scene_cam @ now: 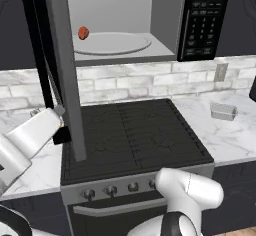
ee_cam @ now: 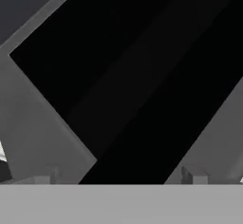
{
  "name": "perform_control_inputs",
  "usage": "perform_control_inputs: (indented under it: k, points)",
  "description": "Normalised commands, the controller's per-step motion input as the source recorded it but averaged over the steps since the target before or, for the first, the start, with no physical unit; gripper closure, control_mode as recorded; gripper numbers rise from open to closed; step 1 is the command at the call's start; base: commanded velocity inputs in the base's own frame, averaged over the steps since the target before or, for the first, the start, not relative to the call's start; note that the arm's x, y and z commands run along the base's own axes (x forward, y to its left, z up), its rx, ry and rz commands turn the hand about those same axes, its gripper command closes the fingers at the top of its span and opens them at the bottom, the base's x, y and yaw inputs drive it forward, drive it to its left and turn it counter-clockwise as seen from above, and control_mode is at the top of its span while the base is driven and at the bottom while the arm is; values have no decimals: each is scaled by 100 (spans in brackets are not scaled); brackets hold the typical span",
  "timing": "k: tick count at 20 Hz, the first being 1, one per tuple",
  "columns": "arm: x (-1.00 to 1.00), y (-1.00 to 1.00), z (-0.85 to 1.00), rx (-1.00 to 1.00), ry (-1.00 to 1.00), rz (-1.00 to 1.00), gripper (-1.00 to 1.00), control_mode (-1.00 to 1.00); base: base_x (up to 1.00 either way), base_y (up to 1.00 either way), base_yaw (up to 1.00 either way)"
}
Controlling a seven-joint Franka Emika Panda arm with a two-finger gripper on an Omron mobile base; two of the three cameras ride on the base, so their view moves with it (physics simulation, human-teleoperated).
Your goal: Close the microwave door.
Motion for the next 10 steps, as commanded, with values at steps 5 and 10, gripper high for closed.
perform_control_inputs:
  k: [5,10]
  points:
    - [0,-84,0,0,1,-11,-100,-100,0,0,0]
    - [0,-94,0,0,0,-10,-100,-100,0,0,0]
